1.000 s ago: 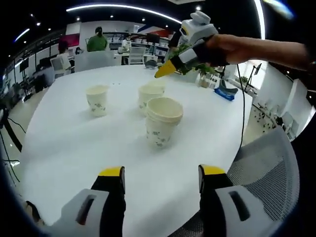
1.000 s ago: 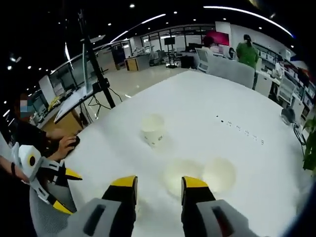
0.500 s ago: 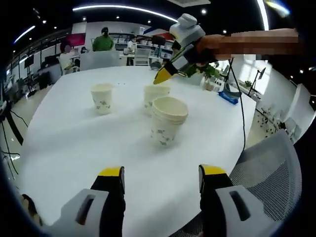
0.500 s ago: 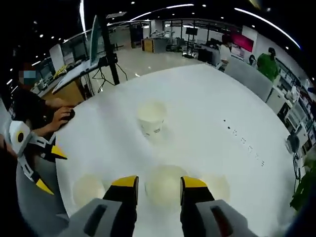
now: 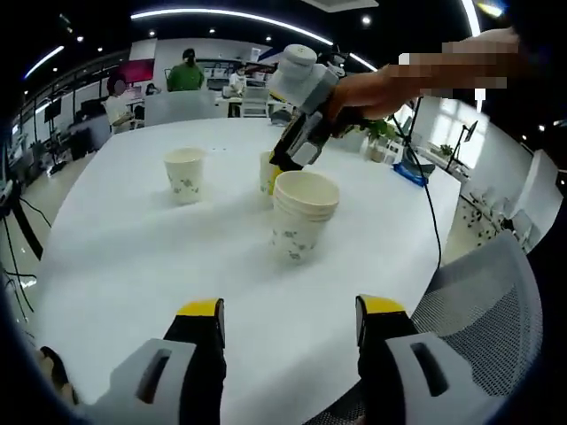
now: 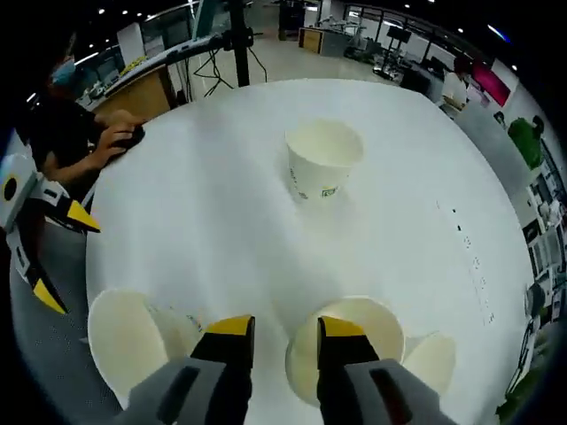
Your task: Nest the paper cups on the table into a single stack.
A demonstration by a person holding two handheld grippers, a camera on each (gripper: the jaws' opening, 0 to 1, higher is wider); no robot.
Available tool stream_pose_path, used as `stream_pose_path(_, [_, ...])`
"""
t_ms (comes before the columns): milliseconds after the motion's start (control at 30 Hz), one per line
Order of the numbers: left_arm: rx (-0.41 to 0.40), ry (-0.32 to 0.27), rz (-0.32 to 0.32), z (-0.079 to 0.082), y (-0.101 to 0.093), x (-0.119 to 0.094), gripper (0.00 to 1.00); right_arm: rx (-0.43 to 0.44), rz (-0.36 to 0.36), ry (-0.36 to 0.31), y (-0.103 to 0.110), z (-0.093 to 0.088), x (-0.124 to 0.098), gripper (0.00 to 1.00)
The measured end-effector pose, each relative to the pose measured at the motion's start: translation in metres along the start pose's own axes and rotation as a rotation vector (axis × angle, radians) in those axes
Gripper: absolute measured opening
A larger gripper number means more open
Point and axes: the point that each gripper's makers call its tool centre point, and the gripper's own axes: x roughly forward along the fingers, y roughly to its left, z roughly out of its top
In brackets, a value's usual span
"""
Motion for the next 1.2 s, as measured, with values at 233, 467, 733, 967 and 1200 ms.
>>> stream_pose_path(233, [-0.021,-0.009,0.009,0.001,0.005,-0.001,0.57,-0.008,-0.005,-0.015,0.004,0.007,0.003,0.0])
stream_pose_path(467, [-0.005,-0.009,0.01,0.0,0.005,0.0,0.57,-0.013,-0.034,-0.061,-0.003,0.014,-0.012,0.0])
stream_pose_path(733, [0.015,-0.009,0.004,0.001,0.002,0.0,0.58,-0.045,-0.086,-0.129,-0.01,0.03,-0.042,0.0])
stream_pose_path(967, [0.027,-0.01,0.001,0.003,0.0,0.0,0.59,-0.055,-0.108,-0.158,-0.008,0.029,-0.063,0.0])
stream_pose_path(1200, [0.032,-0.007,-0.003,0.003,-0.001,0.0,0.59,-0.098,-0.117,-0.189,0.004,0.033,-0.085,0.0])
